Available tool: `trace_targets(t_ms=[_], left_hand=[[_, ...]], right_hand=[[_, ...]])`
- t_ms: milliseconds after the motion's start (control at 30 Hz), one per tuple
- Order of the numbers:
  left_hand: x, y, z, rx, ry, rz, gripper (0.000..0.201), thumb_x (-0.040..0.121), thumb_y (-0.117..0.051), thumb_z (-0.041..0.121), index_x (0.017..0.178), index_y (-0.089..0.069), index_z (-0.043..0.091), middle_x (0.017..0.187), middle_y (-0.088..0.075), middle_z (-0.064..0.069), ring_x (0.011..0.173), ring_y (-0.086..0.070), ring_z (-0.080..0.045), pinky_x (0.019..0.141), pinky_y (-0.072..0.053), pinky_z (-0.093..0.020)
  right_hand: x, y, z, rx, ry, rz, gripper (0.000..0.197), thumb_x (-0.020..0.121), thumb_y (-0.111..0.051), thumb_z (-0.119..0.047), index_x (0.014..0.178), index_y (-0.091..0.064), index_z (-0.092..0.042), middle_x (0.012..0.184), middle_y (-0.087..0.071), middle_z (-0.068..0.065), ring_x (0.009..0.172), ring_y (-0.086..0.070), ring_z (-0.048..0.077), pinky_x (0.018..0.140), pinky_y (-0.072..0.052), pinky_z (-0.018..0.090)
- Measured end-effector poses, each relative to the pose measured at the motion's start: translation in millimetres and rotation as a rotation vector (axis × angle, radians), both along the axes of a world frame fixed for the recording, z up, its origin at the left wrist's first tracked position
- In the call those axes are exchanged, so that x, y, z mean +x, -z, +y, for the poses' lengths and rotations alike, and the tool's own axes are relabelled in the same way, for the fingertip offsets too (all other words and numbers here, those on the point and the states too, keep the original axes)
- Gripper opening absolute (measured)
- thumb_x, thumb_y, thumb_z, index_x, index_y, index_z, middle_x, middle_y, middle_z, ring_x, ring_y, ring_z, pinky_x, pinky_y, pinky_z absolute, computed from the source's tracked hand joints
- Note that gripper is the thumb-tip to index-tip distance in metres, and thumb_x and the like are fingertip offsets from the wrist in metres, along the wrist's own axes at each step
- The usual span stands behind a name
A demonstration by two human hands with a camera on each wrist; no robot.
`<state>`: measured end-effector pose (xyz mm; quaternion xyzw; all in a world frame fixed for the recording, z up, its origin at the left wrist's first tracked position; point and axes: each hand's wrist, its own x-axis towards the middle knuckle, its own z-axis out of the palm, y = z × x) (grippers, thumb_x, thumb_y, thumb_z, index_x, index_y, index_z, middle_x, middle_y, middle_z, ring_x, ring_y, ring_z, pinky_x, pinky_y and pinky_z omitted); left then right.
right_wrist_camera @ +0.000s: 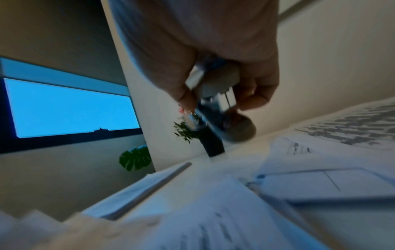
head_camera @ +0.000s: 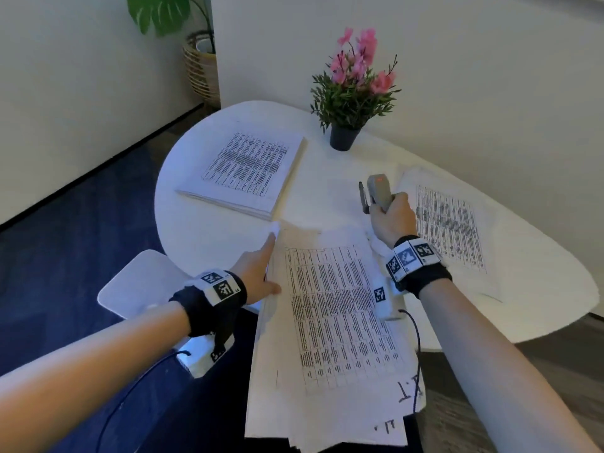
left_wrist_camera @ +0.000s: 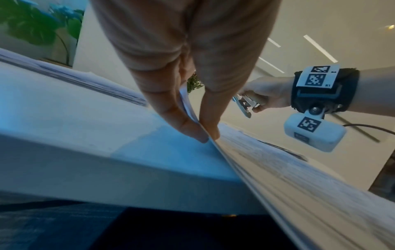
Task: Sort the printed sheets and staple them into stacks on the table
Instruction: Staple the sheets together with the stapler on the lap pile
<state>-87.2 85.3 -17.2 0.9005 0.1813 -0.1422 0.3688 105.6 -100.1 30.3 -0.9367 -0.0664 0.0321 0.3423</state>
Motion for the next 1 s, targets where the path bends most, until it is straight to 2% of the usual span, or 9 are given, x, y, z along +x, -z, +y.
trace_targets(t_ms=[67, 100, 167, 233, 333, 467, 567, 733, 1000], left_hand=[[3, 0, -4, 0.021, 0.048, 0.032, 0.113, 0.080, -0.074, 0.028, 0.150, 0.014, 0.022, 0.128, -0.054, -0.009, 0.097, -0.059, -0.022, 0.090, -0.048, -0.032], [5, -2, -6, 0.085, 0.072, 0.037, 0.115, 0.079, -0.075, 0.031, 0.151, 0.014, 0.018, 0.135, -0.047, -0.011, 0.107, -0.056, -0.024, 0.094, -0.047, -0.034], [8, -9, -10, 0.345, 0.121, 0.025, 0.114, 0.079, -0.073, 0.040, 0.150, 0.011, 0.011, 0.150, -0.017, -0.017, 0.131, -0.034, -0.031, 0.105, -0.039, -0.040], [15, -15, -16, 0.533, 0.194, -0.016, 0.103, 0.083, -0.064, 0.049, 0.151, 0.005, 0.012, 0.156, 0.003, -0.014, 0.142, -0.014, -0.032, 0.111, -0.030, -0.043], [35, -12, -26, 0.516, 0.396, -0.024, 0.087, 0.086, -0.055, 0.058, 0.151, -0.014, 0.016, 0.160, -0.001, -0.005, 0.145, -0.008, -0.024, 0.115, -0.022, -0.042], [52, -1, -38, 0.463, 0.527, 0.070, 0.106, 0.077, -0.053, 0.073, 0.152, -0.008, 0.013, 0.160, 0.001, -0.002, 0.147, -0.003, -0.025, 0.119, -0.014, -0.041], [56, 4, -40, 0.434, 0.527, 0.070, 0.113, 0.073, -0.056, 0.074, 0.152, -0.003, 0.013, 0.160, 0.004, 0.000, 0.147, 0.002, -0.027, 0.118, -0.013, -0.042], [59, 6, -42, 0.426, 0.509, 0.030, 0.114, 0.072, -0.063, 0.069, 0.152, -0.009, 0.008, 0.160, -0.001, -0.005, 0.147, -0.001, -0.026, 0.120, -0.010, -0.038], [58, 9, -44, 0.374, 0.471, -0.002, 0.112, 0.072, -0.067, 0.064, 0.152, -0.011, 0.008, 0.160, -0.004, -0.005, 0.147, -0.003, -0.025, 0.119, -0.015, -0.042]], right_hand=[[-7, -1, -5, -0.068, -0.036, 0.055, 0.039, 0.093, -0.052, -0.031, 0.118, -0.042, -0.003, 0.098, -0.054, 0.010, 0.078, -0.056, 0.028, 0.063, -0.046, 0.034], [-12, 0, -7, -0.098, -0.043, 0.078, 0.041, 0.094, -0.050, -0.033, 0.119, -0.042, -0.002, 0.098, -0.053, 0.010, 0.078, -0.055, 0.027, 0.060, -0.044, 0.031], [-22, 7, -10, -0.163, -0.062, 0.139, 0.044, 0.094, -0.049, -0.035, 0.120, -0.042, 0.000, 0.097, -0.053, 0.011, 0.078, -0.054, 0.027, 0.053, -0.038, 0.026], [-30, 19, -10, -0.250, -0.097, 0.194, 0.046, 0.095, -0.049, -0.037, 0.121, -0.042, 0.000, 0.101, -0.056, 0.014, 0.079, -0.054, 0.028, 0.054, -0.040, 0.027], [-41, 35, -3, -0.351, -0.147, 0.192, 0.044, 0.095, -0.050, -0.038, 0.123, -0.040, -0.005, 0.112, -0.059, 0.017, 0.089, -0.059, 0.032, 0.069, -0.049, 0.035], [-47, 44, 9, -0.503, -0.256, 0.117, 0.039, 0.095, -0.050, -0.036, 0.122, -0.040, -0.010, 0.113, -0.060, 0.014, 0.098, -0.060, 0.033, 0.074, -0.045, 0.036], [-47, 46, 16, -0.580, -0.244, 0.061, 0.034, 0.095, -0.049, -0.032, 0.120, -0.039, -0.011, 0.112, -0.062, 0.013, 0.099, -0.060, 0.033, 0.073, -0.042, 0.036], [-43, 44, 28, -0.657, -0.264, 0.060, 0.031, 0.097, -0.046, -0.029, 0.120, -0.040, -0.009, 0.113, -0.061, 0.013, 0.100, -0.060, 0.032, 0.072, -0.038, 0.035], [-44, 33, 44, -0.620, -0.183, 0.194, 0.044, 0.094, -0.051, -0.034, 0.123, -0.045, -0.002, 0.125, -0.056, 0.014, 0.111, -0.056, 0.031, 0.086, -0.044, 0.036]])
